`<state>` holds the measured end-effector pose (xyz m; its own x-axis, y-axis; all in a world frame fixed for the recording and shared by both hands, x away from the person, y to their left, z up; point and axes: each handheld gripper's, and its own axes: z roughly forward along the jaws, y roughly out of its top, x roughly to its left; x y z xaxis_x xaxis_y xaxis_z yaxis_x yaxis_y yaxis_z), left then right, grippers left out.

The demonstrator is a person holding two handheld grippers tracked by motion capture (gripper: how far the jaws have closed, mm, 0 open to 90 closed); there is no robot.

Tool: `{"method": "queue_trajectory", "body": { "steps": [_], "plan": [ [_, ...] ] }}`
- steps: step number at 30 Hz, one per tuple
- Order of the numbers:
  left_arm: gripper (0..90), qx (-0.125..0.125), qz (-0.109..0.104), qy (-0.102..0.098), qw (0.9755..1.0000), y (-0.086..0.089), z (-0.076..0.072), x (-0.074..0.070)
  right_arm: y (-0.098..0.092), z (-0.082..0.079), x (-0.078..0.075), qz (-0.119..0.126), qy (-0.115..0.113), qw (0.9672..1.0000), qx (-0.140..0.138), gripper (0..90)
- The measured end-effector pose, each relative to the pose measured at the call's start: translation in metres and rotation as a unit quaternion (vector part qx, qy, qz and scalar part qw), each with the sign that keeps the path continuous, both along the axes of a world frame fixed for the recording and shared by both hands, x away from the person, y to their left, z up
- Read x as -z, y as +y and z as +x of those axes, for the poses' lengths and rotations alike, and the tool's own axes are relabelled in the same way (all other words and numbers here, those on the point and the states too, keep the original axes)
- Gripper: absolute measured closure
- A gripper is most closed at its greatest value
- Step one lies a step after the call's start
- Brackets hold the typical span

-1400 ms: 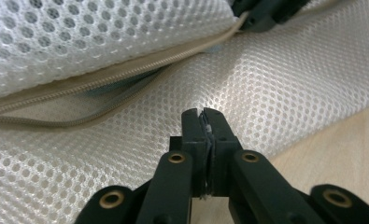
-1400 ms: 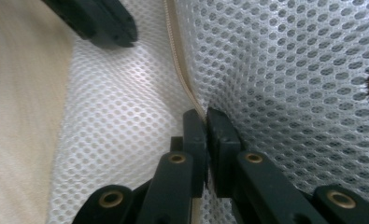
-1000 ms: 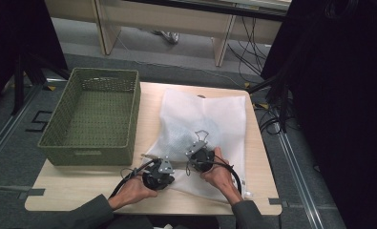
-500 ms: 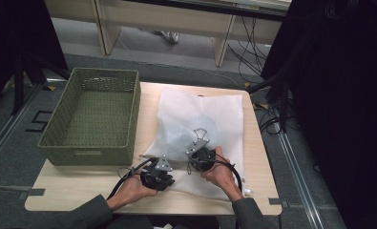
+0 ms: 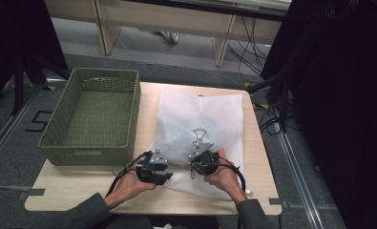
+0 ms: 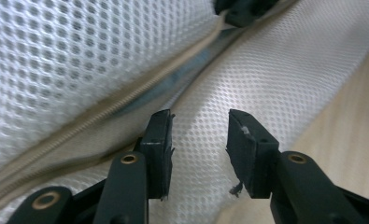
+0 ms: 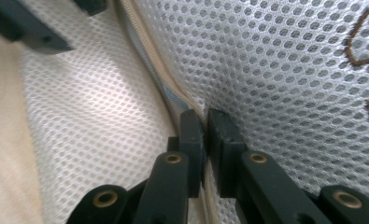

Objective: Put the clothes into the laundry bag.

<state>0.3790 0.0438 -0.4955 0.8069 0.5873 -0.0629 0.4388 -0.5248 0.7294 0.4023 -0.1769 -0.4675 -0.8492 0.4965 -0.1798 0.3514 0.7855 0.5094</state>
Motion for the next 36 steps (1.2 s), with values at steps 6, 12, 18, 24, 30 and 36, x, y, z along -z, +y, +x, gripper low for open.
{"method": "queue_trajectory", "body": {
  "steps": [6, 12, 18, 24, 30, 36],
  "plan": [
    [65.7, -0.022, 0.001, -0.013, 0.9997, -0.012, 0.015, 0.007, 0.000, -0.006, -0.013, 0.005, -0.003, 1.0000, -0.002, 88.2],
    [79.1, -0.039, 0.014, -0.044, 0.9982, -0.027, 0.029, 0.011, -0.003, -0.012, -0.025, 0.024, -0.002, 0.9997, 0.009, 89.6],
    [86.5, -0.087, -0.009, -0.081, 0.9929, -0.037, 0.037, 0.017, -0.004, -0.012, -0.027, 0.031, 0.010, 0.9994, 0.012, 90.0],
    [84.9, -0.088, -0.020, -0.076, 0.9930, -0.040, 0.043, 0.023, -0.005, -0.011, -0.032, 0.048, 0.014, 0.9987, 0.008, 90.0],
    [68.4, -0.064, -0.014, -0.046, 0.9967, -0.032, 0.032, 0.017, -0.001, -0.005, -0.014, 0.034, 0.034, 0.9988, 0.005, 89.8],
    [48.2, -0.043, -0.003, -0.020, 0.9989, -0.009, 0.005, 0.002, 0.006, 0.003, 0.002, -0.002, 0.044, 0.9989, 0.012, 89.5]
  ]
}}
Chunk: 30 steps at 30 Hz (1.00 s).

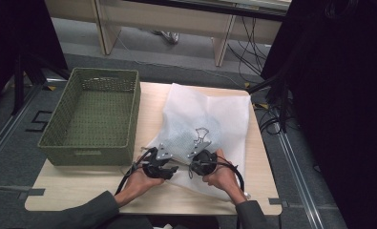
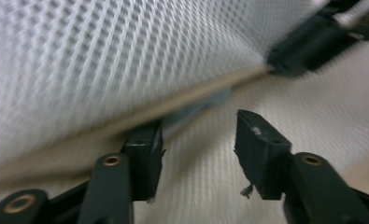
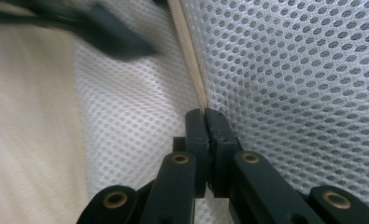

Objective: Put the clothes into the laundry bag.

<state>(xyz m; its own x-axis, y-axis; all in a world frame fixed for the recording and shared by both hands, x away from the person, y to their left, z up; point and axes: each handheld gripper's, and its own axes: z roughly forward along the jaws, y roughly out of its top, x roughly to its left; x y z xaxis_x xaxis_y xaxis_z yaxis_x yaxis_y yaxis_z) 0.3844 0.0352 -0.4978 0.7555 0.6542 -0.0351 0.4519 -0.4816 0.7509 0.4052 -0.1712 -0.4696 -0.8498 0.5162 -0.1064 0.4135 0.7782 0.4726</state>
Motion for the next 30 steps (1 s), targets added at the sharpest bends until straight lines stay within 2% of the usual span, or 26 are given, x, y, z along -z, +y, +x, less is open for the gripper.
{"method": "queue_trajectory", "body": {
  "steps": [3, 4, 7, 9, 11, 13, 14, 15, 16, 18, 19, 23, 27, 30],
  "plan": [
    [45.1, 0.005, 0.004, -0.006, 1.0000, 0.014, -0.008, -0.008, 0.002, 0.001, 0.003, -0.011, -0.001, 0.9999, 0.002, 89.5],
    [44.0, 0.000, -0.001, 0.001, 1.0000, 0.018, -0.010, -0.010, 0.002, 0.002, 0.004, -0.014, -0.006, 0.9999, 0.001, 89.5],
    [42.0, -0.001, 0.003, 0.003, 1.0000, 0.030, -0.015, -0.015, 0.001, 0.003, 0.007, -0.025, -0.005, 0.9996, 0.005, 89.4],
    [40.4, -0.002, 0.002, 0.015, 0.9999, 0.035, -0.017, -0.016, 0.000, 0.004, 0.009, -0.035, -0.015, 0.9992, 0.009, 89.3],
    [39.6, 0.000, 0.005, 0.019, 0.9998, 0.041, -0.021, -0.016, -0.002, 0.008, 0.010, -0.039, -0.016, 0.9991, 0.009, 89.1],
    [38.5, -0.002, 0.007, 0.024, 0.9997, 0.044, -0.023, -0.017, -0.006, 0.009, 0.010, -0.037, -0.014, 0.9990, 0.020, 89.1],
    [37.7, 0.000, 0.005, 0.026, 0.9997, 0.046, -0.024, -0.017, -0.008, 0.011, 0.010, -0.043, -0.024, 0.9987, 0.013, 88.9],
    [37.3, -0.001, 0.003, 0.025, 0.9997, 0.047, -0.025, -0.017, -0.009, 0.010, 0.009, -0.047, -0.022, 0.9984, 0.024, 88.7],
    [37.0, 0.004, 0.008, 0.022, 0.9997, 0.049, -0.026, -0.018, -0.011, 0.010, 0.009, -0.046, -0.018, 0.9984, 0.029, 88.2],
    [36.7, 0.003, 0.004, 0.021, 0.9998, 0.049, -0.028, -0.019, -0.016, 0.010, 0.008, -0.041, -0.016, 0.9985, 0.031, 87.3],
    [36.7, 0.001, -0.002, 0.028, 0.9996, 0.049, -0.028, -0.018, -0.019, 0.009, 0.007, -0.037, -0.014, 0.9986, 0.034, 86.5],
    [35.6, 0.002, 0.001, 0.027, 0.9996, 0.049, -0.029, -0.018, -0.024, 0.001, -0.002, -0.024, -0.011, 0.9995, 0.016, 84.8],
    [34.8, 0.008, 0.003, 0.030, 0.9995, 0.047, -0.030, -0.016, -0.025, -0.008, -0.010, -0.019, -0.031, 0.9993, 0.013, 81.8],
    [34.4, 0.010, 0.009, 0.032, 0.9994, 0.046, -0.032, -0.016, -0.027, -0.014, -0.017, -0.006, -0.034, 0.9994, 0.006, 77.7]
  ]
}}
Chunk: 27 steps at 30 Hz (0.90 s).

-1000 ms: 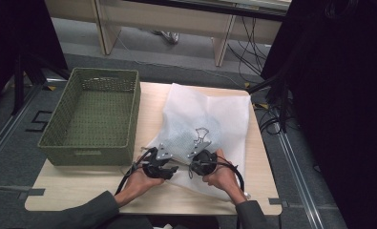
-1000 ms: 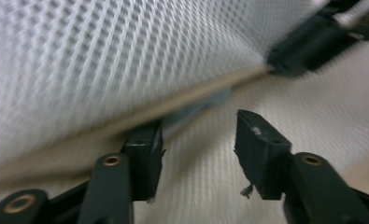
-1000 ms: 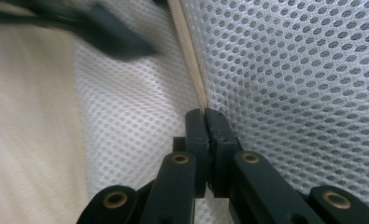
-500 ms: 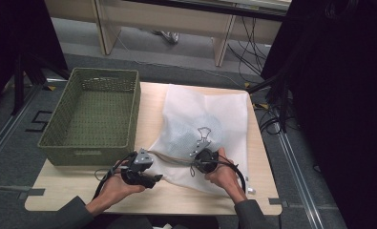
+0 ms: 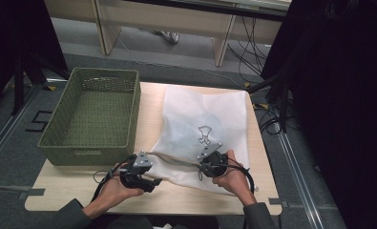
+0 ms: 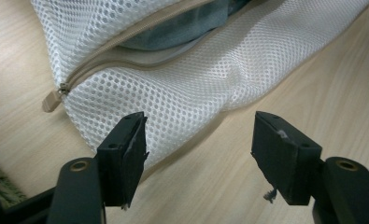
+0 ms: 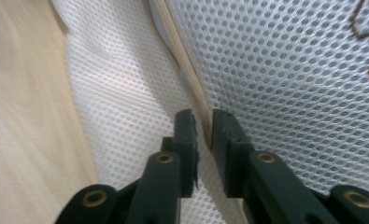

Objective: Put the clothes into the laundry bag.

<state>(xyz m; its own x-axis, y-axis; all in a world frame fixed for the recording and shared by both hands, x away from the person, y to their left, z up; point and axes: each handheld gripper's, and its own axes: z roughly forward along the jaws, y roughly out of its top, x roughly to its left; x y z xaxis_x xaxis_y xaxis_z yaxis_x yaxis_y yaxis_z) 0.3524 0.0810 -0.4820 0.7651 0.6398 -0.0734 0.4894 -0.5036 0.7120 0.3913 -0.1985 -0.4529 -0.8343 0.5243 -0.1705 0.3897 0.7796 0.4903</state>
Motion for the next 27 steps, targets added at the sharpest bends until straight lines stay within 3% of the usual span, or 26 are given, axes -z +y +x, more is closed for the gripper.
{"method": "queue_trajectory", "body": {
  "steps": [4, 8, 9, 11, 12, 13, 16, 18, 22, 23, 25, 27],
  "plan": [
    [33.7, 0.008, -0.003, -0.001, 1.0000, 0.000, -0.001, -0.001, -0.004, -0.013, -0.010, 0.017, -0.021, 0.9996, -0.008, 69.0],
    [32.8, 0.008, -0.008, -0.002, 0.9999, 0.001, -0.003, -0.003, -0.011, -0.026, -0.019, 0.045, -0.037, 0.9979, 0.028, 53.3],
    [32.3, 0.008, -0.007, -0.002, 0.9999, 0.002, -0.004, -0.004, -0.014, -0.026, -0.019, 0.063, -0.059, 0.9958, 0.033, 50.4],
    [31.0, 0.007, -0.015, -0.004, 0.9999, 0.005, -0.006, -0.007, -0.019, -0.028, -0.020, 0.091, -0.059, 0.9931, 0.045, 45.9],
    [29.5, 0.003, -0.019, -0.002, 0.9998, 0.006, -0.007, -0.007, -0.021, -0.027, -0.020, 0.108, -0.075, 0.9902, 0.048, 43.8],
    [28.3, 0.005, -0.024, -0.003, 0.9997, 0.008, -0.007, -0.008, -0.023, -0.028, -0.020, 0.117, -0.076, 0.9886, 0.057, 43.4],
    [24.5, 0.000, -0.042, -0.002, 0.9991, 0.015, -0.011, -0.012, -0.028, -0.030, -0.023, 0.165, -0.082, 0.9782, 0.096, 39.7],
    [21.7, 0.011, -0.045, -0.010, 0.9989, 0.022, -0.014, -0.015, -0.031, -0.032, -0.023, 0.182, -0.082, 0.9745, 0.102, 38.2],
    [16.3, 0.019, -0.045, -0.022, 0.9986, 0.034, -0.019, -0.018, -0.034, -0.041, -0.019, 0.192, -0.072, 0.9722, 0.113, 35.8],
    [15.5, 0.009, -0.049, -0.018, 0.9986, 0.037, -0.023, -0.018, -0.034, -0.045, -0.019, 0.193, -0.068, 0.9712, 0.121, 35.4],
    [15.3, 0.014, -0.050, -0.021, 0.9984, 0.041, -0.026, -0.018, -0.037, -0.049, -0.018, 0.196, -0.070, 0.9711, 0.117, 34.4],
    [15.3, 0.026, -0.036, -0.031, 0.9985, 0.047, -0.028, -0.020, -0.039, -0.053, -0.018, 0.200, -0.065, 0.9699, 0.122, 34.1]
  ]
}}
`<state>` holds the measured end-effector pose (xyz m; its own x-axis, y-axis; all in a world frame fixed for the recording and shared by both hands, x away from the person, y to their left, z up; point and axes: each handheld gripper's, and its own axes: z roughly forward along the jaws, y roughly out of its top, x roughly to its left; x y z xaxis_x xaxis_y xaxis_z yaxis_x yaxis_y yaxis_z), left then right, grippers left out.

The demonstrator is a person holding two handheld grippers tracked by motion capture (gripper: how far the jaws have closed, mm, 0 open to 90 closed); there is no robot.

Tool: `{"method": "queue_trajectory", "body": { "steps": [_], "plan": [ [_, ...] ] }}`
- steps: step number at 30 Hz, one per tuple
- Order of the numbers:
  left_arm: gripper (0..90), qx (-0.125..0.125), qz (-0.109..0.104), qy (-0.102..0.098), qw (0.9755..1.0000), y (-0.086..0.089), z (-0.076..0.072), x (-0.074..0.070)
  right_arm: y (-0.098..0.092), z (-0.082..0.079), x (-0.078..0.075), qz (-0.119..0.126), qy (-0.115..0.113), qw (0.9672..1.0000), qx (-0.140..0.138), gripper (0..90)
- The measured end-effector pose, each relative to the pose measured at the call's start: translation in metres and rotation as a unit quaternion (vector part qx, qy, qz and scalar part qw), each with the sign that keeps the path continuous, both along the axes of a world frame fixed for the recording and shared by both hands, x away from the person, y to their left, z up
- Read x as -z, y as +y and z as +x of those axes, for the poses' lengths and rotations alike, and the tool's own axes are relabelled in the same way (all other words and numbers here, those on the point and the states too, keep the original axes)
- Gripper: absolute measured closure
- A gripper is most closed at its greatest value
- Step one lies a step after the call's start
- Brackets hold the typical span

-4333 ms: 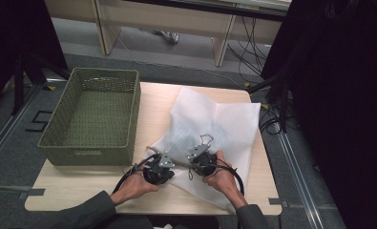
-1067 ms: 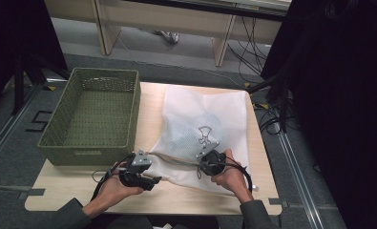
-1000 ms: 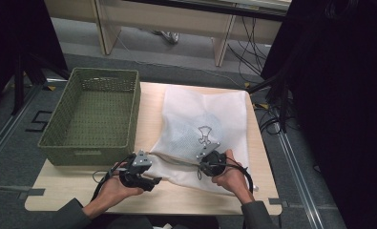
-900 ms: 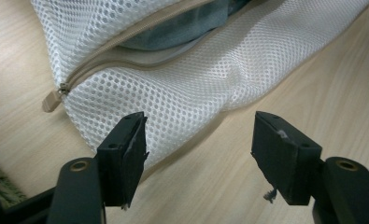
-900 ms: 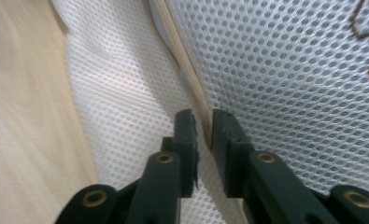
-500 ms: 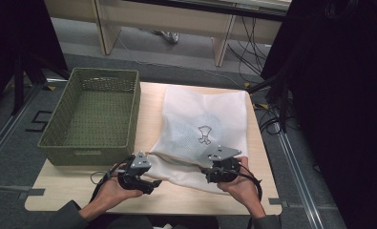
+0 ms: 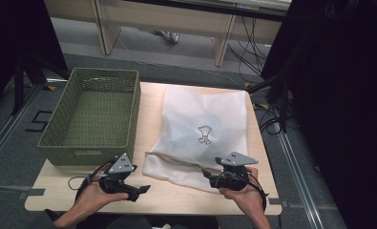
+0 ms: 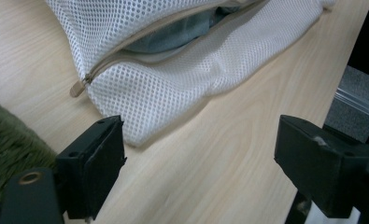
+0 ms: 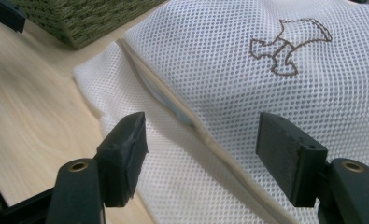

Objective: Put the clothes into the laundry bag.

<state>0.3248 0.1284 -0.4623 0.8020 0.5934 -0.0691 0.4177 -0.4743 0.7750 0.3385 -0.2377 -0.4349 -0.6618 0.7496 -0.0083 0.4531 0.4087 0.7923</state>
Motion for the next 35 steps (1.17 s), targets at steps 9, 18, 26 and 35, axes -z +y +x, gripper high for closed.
{"method": "queue_trajectory", "body": {
  "steps": [9, 18, 26, 35],
  "plan": [
    [15.3, -0.022, -0.028, -0.003, 0.9994, 0.013, -0.012, -0.006, -0.009, -0.018, 0.006, 0.002, 0.012, 0.9999, 0.005, 32.6],
    [15.4, -0.022, -0.015, -0.005, 0.9996, 0.019, -0.016, -0.004, -0.013, -0.031, 0.011, 0.000, 0.014, 0.9999, 0.001, 32.2],
    [15.4, -0.010, 0.009, -0.012, 0.9998, 0.016, -0.015, -0.001, -0.013, -0.030, 0.015, -0.010, 0.021, 0.9997, -0.012, 31.9],
    [15.4, -0.010, 0.014, -0.013, 0.9998, 0.016, -0.014, 0.000, -0.012, -0.030, 0.017, -0.010, 0.031, 0.9993, -0.016, 31.7]
  ]
}}
